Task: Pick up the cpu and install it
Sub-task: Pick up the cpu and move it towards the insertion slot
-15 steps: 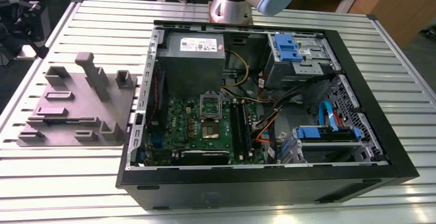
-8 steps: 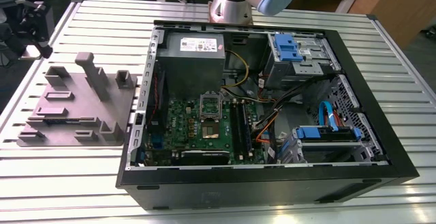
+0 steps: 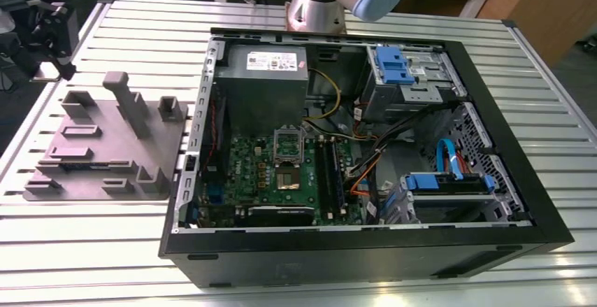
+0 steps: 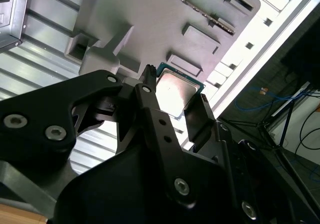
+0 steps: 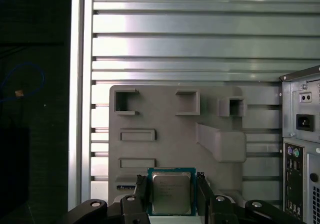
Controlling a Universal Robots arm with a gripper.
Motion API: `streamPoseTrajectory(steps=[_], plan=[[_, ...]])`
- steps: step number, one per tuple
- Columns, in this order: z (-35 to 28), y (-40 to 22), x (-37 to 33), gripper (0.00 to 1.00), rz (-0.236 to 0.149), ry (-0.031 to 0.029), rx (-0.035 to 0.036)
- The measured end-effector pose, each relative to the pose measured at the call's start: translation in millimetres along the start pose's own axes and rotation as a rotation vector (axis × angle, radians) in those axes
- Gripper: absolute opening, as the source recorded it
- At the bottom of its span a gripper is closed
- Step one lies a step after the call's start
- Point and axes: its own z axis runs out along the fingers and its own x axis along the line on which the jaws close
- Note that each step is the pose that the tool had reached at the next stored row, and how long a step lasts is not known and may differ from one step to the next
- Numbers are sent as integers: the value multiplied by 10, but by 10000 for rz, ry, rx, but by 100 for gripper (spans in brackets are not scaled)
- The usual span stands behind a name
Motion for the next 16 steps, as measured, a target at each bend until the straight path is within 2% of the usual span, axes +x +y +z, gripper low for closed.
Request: streamPoseTrajectory(steps=[11, 16], plan=[[-1, 0, -3, 47, -1, 1, 0], [-54, 2, -3, 47, -1, 1, 1]])
